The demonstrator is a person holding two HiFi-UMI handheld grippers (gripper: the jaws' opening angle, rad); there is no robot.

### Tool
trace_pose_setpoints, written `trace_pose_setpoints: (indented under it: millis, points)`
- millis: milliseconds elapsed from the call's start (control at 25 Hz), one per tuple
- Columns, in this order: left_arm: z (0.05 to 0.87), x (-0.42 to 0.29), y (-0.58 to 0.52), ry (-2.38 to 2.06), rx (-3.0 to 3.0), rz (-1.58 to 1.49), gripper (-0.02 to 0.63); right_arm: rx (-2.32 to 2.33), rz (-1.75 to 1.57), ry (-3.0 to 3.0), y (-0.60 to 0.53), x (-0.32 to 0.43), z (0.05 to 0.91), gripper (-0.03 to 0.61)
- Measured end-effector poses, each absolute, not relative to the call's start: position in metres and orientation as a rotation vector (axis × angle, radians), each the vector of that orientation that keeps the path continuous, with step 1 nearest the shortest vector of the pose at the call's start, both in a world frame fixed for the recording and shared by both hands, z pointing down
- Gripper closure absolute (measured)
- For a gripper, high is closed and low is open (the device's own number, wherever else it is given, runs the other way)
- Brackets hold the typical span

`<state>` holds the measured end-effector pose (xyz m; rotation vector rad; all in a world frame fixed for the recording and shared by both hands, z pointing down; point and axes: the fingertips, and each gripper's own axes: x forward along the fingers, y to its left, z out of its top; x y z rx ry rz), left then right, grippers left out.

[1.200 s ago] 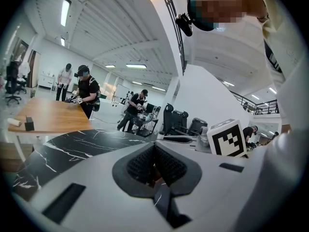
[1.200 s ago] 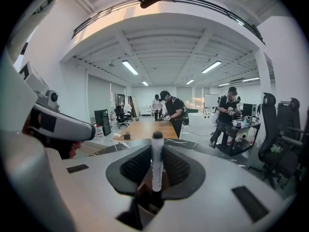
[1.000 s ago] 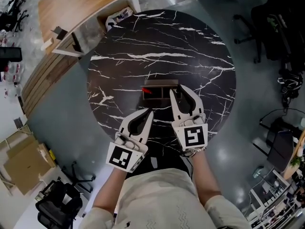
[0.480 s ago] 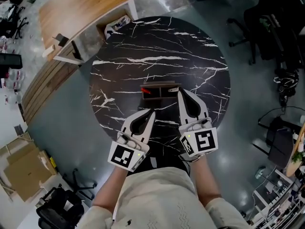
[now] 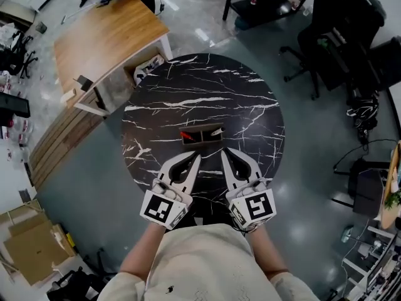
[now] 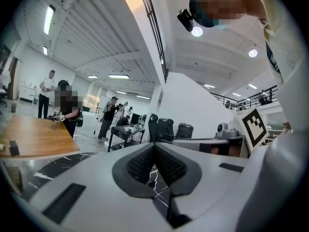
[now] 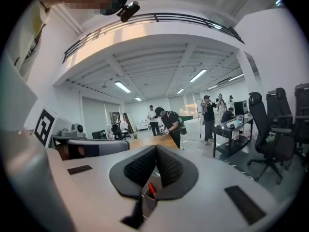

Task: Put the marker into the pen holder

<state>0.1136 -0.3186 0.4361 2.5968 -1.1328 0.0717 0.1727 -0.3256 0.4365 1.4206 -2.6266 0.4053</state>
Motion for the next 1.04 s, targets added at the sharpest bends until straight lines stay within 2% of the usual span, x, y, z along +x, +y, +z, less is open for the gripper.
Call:
trace_pose_setpoints:
  millis: [480, 1040]
  points:
    - [0.4, 0.105, -0.305, -1.189, 2.626, 0.054, 0.606, 1.393, 0.351, -2.675, -0.306, 0.152, 0.415, 0.561]
    - [0.42, 0.095, -0.303, -1.164, 2.629, 0.09, 0.606, 1.419, 0.377, -2.614, -0.304, 0.15, 0.431, 0.561]
